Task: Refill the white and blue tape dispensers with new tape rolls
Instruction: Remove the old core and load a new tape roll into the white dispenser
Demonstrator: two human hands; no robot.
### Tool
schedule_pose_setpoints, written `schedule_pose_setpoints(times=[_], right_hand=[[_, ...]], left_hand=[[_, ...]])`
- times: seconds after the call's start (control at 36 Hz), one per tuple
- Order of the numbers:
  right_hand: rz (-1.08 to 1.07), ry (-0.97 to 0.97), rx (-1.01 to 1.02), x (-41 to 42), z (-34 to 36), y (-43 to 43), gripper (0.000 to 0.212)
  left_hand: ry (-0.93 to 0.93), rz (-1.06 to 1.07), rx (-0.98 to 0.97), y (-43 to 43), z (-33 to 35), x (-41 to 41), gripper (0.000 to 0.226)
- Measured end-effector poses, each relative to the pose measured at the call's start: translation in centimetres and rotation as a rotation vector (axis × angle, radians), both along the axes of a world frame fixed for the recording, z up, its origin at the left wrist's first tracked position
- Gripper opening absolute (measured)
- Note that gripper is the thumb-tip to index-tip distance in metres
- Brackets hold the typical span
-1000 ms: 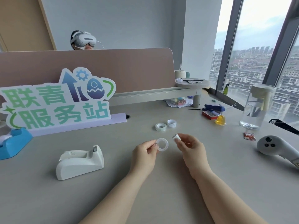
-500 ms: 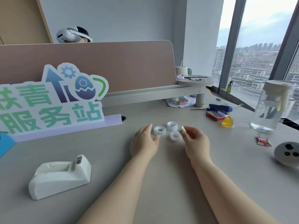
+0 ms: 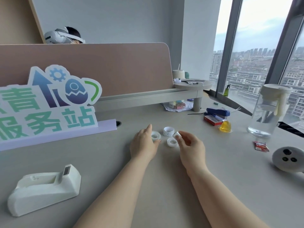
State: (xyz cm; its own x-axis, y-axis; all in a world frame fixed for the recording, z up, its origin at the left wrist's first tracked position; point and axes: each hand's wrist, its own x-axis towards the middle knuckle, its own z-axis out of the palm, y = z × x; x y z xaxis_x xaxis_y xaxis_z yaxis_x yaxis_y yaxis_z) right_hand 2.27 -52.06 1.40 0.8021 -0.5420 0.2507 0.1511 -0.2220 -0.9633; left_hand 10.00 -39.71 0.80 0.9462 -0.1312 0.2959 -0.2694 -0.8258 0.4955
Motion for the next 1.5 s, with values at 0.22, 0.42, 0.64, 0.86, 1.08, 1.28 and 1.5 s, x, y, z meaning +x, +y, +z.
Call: schedule_pose_setpoints(times=[0.22,0.42,0.64,0.86,1.08,1.28,1.5], right_hand=[[0.064,0.014,-0.131,-2.3,0.1,1.5,0.018],[0.224,-0.022,-0.098,-6.3,0.3,5.0,0.023],[0.374,-0.024,0.179,-9.5,0.6,8.8,0.018],[0.471,-0.009,0.238,-9.5,0.5,10.9,0.022],[0.498,-0.074,0.188,-9.7,0.7,11.0,0.021],[0.479,-0.108,0.111,-9.5,0.7,11.1,0.016],[0.484,-0.145,0.065,-9.6,0.8,11.1,0.017]], left_hand=[[0.003,-0.015,-0.398,2.7,-0.3,-6.8,0.068],[-0.084,-0.031,-0.436,7.6,-0.7,-13.8,0.054],[-0.060,0.048,-0.680,12.2,-0.7,-18.6,0.045],[0.124,-0.089,-1.094,12.2,0.9,-18.3,0.019],[0.232,-0.175,-1.149,12.3,0.0,-17.0,0.044],[0.234,-0.235,-1.091,12.3,0.1,-17.2,0.038],[0.221,-0.246,-1.073,12.0,0.4,-17.6,0.037]])
